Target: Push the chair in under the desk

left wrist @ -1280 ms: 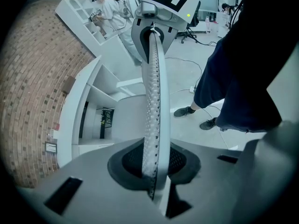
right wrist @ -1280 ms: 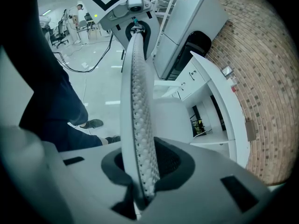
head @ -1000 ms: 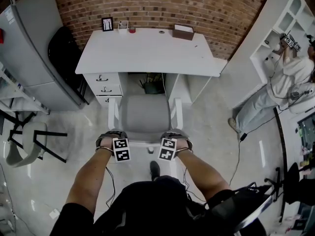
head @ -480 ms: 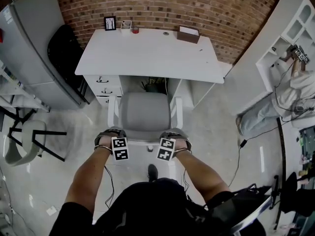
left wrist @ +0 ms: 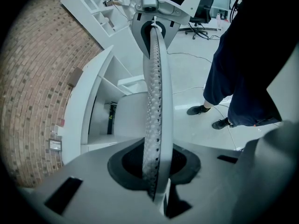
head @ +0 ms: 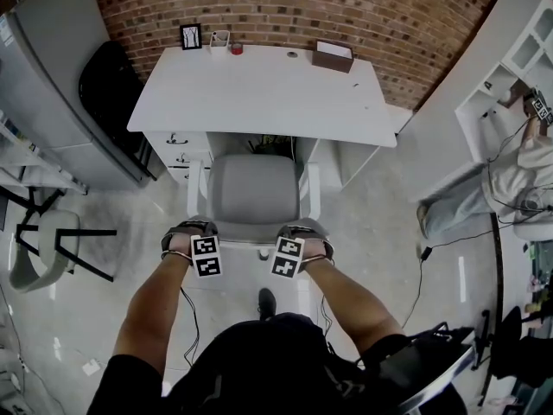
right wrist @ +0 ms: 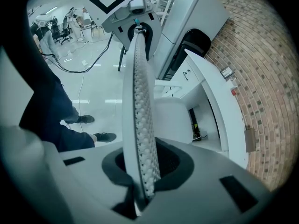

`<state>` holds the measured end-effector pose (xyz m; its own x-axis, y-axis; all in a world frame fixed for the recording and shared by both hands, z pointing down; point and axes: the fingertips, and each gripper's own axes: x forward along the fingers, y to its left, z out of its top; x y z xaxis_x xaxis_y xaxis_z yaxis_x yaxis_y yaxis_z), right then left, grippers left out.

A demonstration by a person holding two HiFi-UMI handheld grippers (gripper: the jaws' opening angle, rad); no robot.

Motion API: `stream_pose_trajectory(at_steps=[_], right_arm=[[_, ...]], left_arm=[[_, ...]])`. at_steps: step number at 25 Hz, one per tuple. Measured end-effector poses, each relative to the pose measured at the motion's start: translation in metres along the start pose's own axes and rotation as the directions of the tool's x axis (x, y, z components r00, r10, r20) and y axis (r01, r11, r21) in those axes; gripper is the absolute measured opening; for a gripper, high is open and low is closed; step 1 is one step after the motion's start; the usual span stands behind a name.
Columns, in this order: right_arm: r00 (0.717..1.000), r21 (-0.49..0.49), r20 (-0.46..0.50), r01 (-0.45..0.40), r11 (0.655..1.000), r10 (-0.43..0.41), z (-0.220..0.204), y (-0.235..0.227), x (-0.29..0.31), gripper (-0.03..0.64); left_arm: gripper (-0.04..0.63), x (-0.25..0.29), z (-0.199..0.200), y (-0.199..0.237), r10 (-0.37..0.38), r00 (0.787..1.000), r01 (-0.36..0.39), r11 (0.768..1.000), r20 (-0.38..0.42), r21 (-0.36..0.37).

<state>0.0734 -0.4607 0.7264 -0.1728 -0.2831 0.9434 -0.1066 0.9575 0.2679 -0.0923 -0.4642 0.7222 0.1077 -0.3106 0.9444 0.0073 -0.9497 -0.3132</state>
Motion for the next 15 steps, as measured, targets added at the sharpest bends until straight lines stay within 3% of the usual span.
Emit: stream_pose_trajectory(at_steps=[15], right_arm=[[1.000, 0.002, -0.004, -0.030, 1.000, 0.030, -0.017, -0.020, -0.001, 0.057]], left_arm=[[0.057, 0.010, 0.017, 0.016, -0.030, 1.000, 0.030, 0.999, 0.003, -0.025]])
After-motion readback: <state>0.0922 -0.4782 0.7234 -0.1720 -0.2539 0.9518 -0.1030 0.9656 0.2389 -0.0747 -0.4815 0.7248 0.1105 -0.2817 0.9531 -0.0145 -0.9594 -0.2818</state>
